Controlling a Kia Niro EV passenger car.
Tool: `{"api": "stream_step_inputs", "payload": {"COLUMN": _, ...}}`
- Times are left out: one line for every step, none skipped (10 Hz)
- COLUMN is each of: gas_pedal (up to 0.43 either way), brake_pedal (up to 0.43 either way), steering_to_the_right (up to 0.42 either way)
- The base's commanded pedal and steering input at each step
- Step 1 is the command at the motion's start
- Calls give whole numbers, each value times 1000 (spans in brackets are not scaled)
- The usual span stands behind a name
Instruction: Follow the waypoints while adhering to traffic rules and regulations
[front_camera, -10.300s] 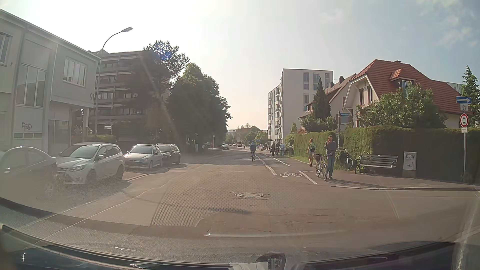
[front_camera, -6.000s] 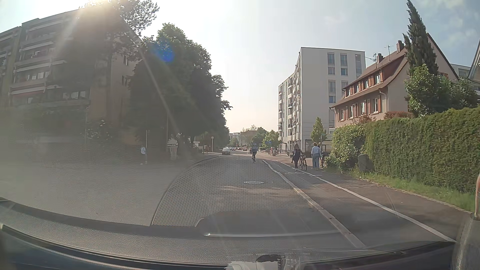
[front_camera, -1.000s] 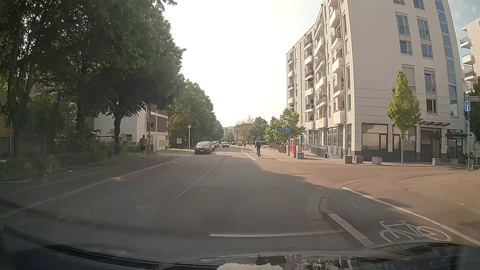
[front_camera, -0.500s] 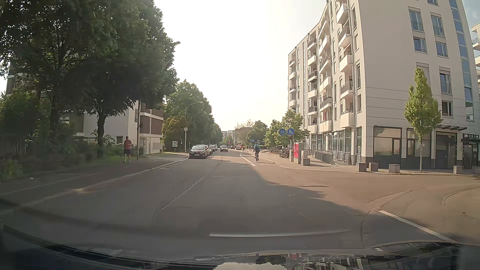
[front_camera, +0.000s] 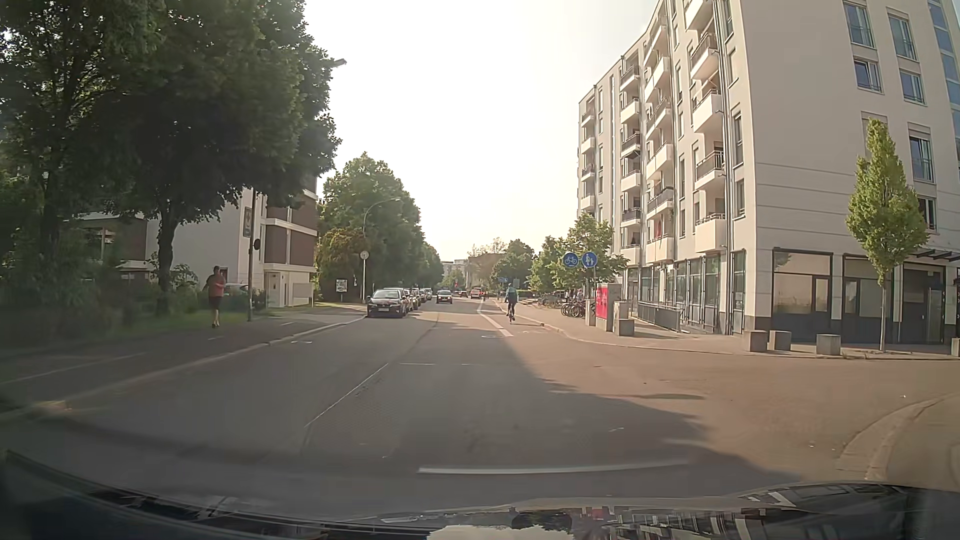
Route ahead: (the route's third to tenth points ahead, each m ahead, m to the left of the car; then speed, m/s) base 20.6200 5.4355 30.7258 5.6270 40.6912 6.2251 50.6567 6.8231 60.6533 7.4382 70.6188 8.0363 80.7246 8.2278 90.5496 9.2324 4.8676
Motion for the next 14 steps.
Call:
{"api": "stream_step_inputs", "payload": {"gas_pedal": 0, "brake_pedal": 140, "steering_to_the_right": 3}}
{"api": "stream_step_inputs", "payload": {"gas_pedal": 0, "brake_pedal": 128, "steering_to_the_right": 3}}
{"api": "stream_step_inputs", "payload": {"gas_pedal": 0, "brake_pedal": 122, "steering_to_the_right": 4}}
{"api": "stream_step_inputs", "payload": {"gas_pedal": 0, "brake_pedal": 116, "steering_to_the_right": 4}}
{"api": "stream_step_inputs", "payload": {"gas_pedal": 0, "brake_pedal": 110, "steering_to_the_right": 3}}
{"api": "stream_step_inputs", "payload": {"gas_pedal": 0, "brake_pedal": 104, "steering_to_the_right": 3}}
{"api": "stream_step_inputs", "payload": {"gas_pedal": 0, "brake_pedal": 98, "steering_to_the_right": 3}}
{"api": "stream_step_inputs", "payload": {"gas_pedal": 0, "brake_pedal": 85, "steering_to_the_right": 3}}
{"api": "stream_step_inputs", "payload": {"gas_pedal": 0, "brake_pedal": 85, "steering_to_the_right": 3}}
{"api": "stream_step_inputs", "payload": {"gas_pedal": 0, "brake_pedal": 85, "steering_to_the_right": 3}}
{"api": "stream_step_inputs", "payload": {"gas_pedal": 0, "brake_pedal": 85, "steering_to_the_right": 2}}
{"api": "stream_step_inputs", "payload": {"gas_pedal": 0, "brake_pedal": 79, "steering_to_the_right": 1}}
{"api": "stream_step_inputs", "payload": {"gas_pedal": 0, "brake_pedal": 73, "steering_to_the_right": 0}}
{"api": "stream_step_inputs", "payload": {"gas_pedal": 0, "brake_pedal": 61, "steering_to_the_right": -2}}
